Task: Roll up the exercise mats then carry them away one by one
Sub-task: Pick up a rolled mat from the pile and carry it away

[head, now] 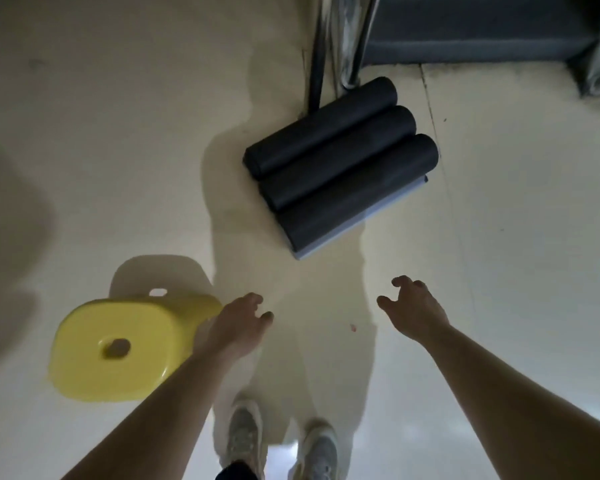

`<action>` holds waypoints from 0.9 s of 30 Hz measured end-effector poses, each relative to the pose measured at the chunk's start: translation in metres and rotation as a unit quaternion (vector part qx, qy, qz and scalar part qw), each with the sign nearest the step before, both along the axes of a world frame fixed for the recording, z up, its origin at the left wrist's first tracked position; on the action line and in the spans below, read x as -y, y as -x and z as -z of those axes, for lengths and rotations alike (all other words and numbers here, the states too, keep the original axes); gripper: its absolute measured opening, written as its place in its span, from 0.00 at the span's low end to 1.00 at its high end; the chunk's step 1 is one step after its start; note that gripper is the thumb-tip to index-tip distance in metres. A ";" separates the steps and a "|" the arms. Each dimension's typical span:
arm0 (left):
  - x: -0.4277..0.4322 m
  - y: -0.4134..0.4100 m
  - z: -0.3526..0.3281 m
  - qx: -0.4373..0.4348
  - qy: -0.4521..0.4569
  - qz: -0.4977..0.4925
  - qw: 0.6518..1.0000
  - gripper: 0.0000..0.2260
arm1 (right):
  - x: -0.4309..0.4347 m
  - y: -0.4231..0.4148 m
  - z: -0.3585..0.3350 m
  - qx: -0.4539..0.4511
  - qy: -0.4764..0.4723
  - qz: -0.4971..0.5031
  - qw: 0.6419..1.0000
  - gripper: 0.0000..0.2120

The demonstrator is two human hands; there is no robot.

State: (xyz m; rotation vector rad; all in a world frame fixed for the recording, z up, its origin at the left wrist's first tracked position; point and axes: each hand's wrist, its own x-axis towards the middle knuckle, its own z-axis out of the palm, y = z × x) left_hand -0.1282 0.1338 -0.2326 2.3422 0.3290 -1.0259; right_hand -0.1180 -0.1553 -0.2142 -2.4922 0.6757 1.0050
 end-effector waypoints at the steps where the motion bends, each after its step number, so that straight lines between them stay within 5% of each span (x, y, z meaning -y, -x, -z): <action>1: 0.015 -0.011 0.007 -0.005 0.005 -0.011 1.000 0.21 | 0.017 -0.013 0.006 0.005 0.001 0.004 1.000 0.29; 12: 0.114 -0.167 0.112 -0.039 -0.017 -0.136 0.990 0.26 | 0.123 -0.212 0.104 0.032 -0.009 -0.006 0.999 0.33; 20: 0.159 -0.240 0.209 -0.007 -0.091 -0.306 0.948 0.35 | 0.209 -0.334 0.218 0.054 -0.025 -0.025 0.998 0.38; 23: 0.170 -0.261 0.248 -0.013 -0.115 -0.409 0.905 0.40 | 0.246 -0.378 0.262 0.080 -0.042 0.002 0.996 0.37; 27: 0.176 -0.281 0.298 0.002 -0.162 -0.572 0.804 0.43 | 0.288 -0.434 0.314 0.110 -0.030 0.043 0.993 0.39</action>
